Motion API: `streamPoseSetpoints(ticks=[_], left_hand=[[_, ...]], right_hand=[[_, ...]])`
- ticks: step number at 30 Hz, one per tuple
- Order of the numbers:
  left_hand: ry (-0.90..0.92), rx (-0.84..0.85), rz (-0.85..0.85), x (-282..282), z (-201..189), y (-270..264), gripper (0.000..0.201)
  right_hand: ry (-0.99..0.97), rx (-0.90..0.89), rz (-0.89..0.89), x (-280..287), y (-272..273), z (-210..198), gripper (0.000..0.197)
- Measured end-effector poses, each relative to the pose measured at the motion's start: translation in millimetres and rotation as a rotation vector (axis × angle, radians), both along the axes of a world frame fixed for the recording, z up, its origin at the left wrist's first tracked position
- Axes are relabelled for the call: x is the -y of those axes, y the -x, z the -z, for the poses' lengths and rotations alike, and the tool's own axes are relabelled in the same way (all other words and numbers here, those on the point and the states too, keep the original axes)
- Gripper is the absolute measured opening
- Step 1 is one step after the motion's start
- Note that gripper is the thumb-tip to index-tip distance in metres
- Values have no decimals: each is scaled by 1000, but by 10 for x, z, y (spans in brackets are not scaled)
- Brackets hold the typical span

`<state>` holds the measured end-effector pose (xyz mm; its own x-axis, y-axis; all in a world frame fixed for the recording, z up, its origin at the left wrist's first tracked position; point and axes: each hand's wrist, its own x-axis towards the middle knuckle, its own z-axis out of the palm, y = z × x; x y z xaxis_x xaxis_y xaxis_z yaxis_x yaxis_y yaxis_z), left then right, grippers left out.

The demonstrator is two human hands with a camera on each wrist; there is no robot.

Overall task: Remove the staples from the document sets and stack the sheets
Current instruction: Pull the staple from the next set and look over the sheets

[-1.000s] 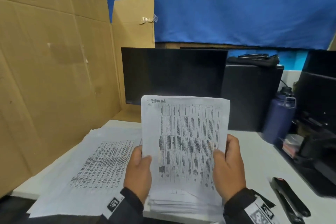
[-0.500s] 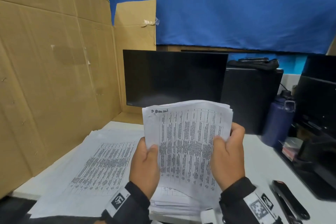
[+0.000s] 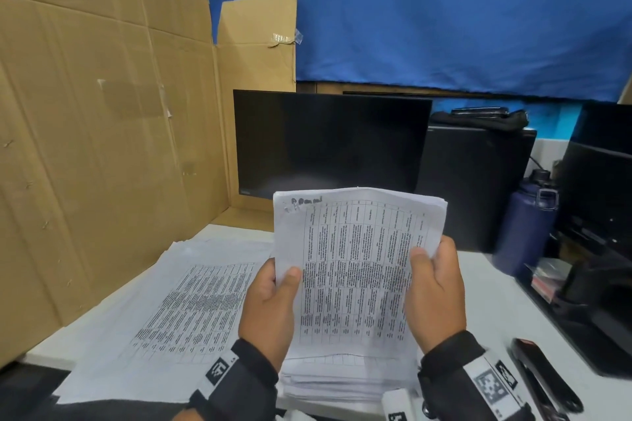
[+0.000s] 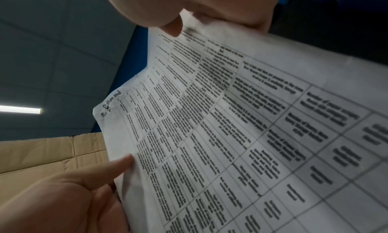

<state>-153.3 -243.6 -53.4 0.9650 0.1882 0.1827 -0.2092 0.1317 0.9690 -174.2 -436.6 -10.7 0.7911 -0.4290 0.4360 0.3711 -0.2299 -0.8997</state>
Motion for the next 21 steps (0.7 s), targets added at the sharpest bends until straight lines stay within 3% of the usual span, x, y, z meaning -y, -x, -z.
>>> streamPoseSetpoints(ticks=[12,21], left_hand=[[-89,-94,12,-11,151,-27,17],[-148,52,-51,70,55,-2,23]], right_hand=[[-39,-99,-62,14,-54,43,27],[82,10,-12,-32,25,-55,13]])
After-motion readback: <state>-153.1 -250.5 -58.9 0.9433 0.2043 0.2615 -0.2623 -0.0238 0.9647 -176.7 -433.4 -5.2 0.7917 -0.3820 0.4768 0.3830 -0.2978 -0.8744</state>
